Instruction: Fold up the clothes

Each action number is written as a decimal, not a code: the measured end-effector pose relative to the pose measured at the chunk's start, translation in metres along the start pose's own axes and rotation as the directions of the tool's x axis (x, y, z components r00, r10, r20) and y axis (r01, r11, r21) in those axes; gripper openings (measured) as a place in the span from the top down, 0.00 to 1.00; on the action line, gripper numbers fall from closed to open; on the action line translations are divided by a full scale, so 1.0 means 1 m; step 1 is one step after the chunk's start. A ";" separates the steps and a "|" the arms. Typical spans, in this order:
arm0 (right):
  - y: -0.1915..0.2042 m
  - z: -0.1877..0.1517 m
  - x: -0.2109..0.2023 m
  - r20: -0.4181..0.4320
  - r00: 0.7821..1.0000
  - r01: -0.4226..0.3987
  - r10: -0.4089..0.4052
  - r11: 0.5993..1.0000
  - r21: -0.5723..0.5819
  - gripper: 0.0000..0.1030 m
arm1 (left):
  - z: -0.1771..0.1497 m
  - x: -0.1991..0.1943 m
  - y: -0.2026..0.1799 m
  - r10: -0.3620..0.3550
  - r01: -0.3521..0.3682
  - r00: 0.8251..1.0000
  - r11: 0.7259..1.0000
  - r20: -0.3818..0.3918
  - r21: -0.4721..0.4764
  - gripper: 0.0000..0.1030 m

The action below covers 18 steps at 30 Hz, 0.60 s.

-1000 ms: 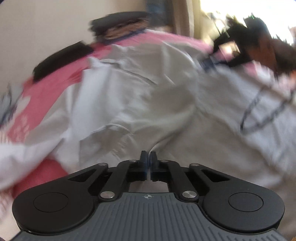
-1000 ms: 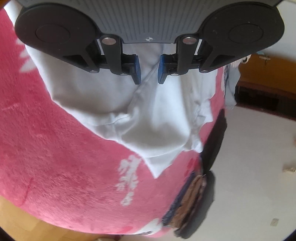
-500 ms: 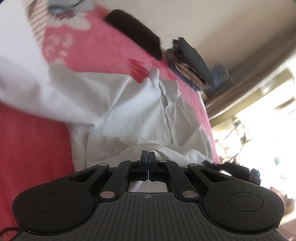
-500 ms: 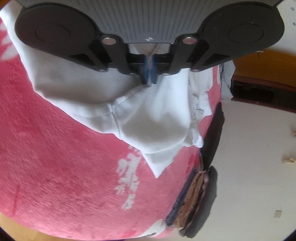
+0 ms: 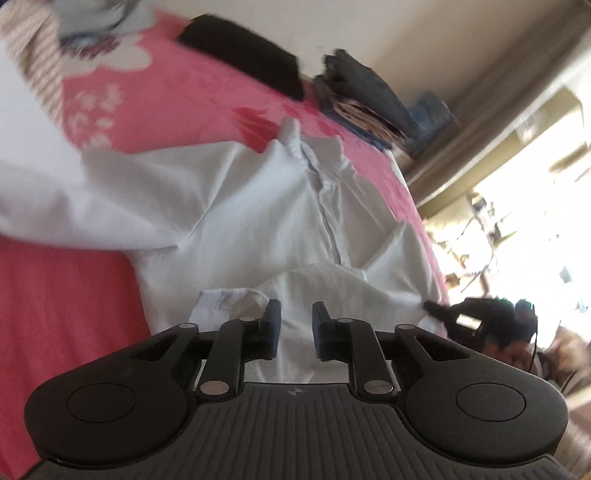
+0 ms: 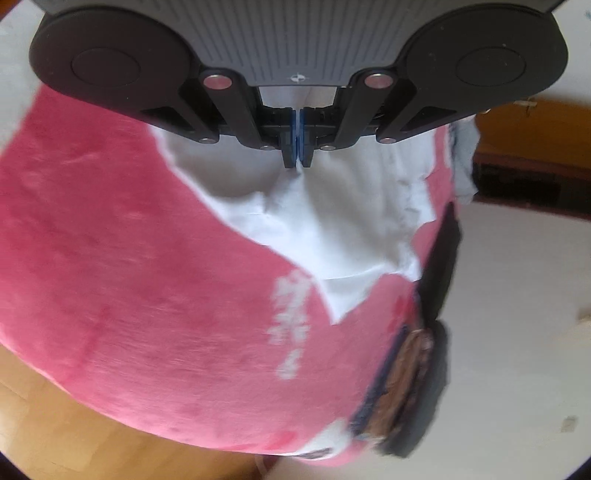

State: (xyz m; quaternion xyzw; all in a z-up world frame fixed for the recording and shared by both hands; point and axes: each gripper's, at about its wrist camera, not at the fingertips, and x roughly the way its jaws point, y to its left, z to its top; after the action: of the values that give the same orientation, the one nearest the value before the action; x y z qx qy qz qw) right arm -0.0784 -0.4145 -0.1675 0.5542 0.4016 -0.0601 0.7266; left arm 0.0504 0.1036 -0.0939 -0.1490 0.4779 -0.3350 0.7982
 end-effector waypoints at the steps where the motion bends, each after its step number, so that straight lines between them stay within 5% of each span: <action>1: -0.003 0.001 -0.001 -0.001 1.000 0.007 -0.007 1.000 0.011 0.97 | -0.003 -0.001 -0.003 0.012 -0.012 1.000 0.999 -0.005 0.031 0.83; 5: -0.012 0.003 -0.006 -0.004 0.999 0.033 -0.033 0.998 0.048 0.92 | -0.019 -0.006 -0.020 0.074 -0.072 0.997 0.977 -0.002 0.199 0.82; 8: -0.011 -0.002 -0.012 -0.007 0.999 0.034 -0.034 0.999 0.036 0.82 | -0.042 -0.006 -0.038 0.129 -0.116 0.992 0.915 -0.009 0.385 0.73; 12: -0.009 -0.007 -0.013 -0.015 0.999 0.041 -0.041 0.999 0.027 0.78 | -0.079 0.015 -0.062 0.255 -0.220 0.966 0.758 0.032 0.614 0.70; 18: -0.005 -0.007 -0.008 0.006 0.999 0.033 -0.033 0.999 0.024 0.78 | -0.114 0.049 -0.074 0.343 -0.279 0.935 0.543 0.094 0.792 0.70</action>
State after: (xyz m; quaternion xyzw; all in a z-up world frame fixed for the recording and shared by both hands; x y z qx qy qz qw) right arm -0.0899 -0.4135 -0.1659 0.5560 0.4076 -0.0789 0.7201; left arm -0.0615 0.0250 -0.1421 0.3205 0.3260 -0.3701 0.8087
